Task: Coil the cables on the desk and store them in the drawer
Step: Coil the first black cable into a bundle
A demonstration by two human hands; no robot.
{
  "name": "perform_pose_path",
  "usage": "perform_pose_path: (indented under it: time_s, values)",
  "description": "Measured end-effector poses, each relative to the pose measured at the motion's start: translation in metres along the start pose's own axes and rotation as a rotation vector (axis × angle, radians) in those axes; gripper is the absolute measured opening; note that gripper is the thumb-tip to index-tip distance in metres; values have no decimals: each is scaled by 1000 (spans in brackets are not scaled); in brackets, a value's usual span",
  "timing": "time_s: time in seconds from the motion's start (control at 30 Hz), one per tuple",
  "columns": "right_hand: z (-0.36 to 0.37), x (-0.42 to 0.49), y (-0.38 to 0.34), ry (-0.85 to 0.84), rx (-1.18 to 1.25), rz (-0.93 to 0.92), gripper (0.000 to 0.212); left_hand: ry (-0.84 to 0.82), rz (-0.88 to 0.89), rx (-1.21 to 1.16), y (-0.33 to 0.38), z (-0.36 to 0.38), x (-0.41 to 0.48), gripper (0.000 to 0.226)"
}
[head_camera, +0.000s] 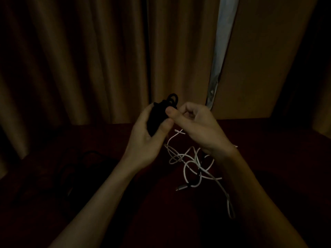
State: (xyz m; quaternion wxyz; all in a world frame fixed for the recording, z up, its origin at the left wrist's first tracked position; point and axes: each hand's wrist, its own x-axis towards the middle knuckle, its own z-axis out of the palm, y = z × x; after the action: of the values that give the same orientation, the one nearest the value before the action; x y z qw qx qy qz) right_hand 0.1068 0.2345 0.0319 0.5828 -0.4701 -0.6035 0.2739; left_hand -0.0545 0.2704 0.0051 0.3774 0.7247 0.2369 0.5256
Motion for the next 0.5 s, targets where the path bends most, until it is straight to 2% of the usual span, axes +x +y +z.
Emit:
perform_pose_path:
  time_s: [0.1, 0.23, 0.3, 0.37, 0.5]
  values:
    - [-18, -1, 3, -258, 148, 113, 34, 77, -101, -83, -10, -9, 5, 46]
    - [-40, -4, 20, -576, 85, 245, 36, 184, -274, -305, -15, -20, 13, 42]
    - [-43, -4, 24, -572, 93, 264, 41, 161, -320, -318, -17, -24, 14, 39]
    - [-43, -2, 22, -480, 84, 234, 42, 101, -339, -342, -18, -23, 14, 39]
    - [-43, -2, 20, -381, 100, 167, 37, 0, -327, -451, -12, -21, 14, 61]
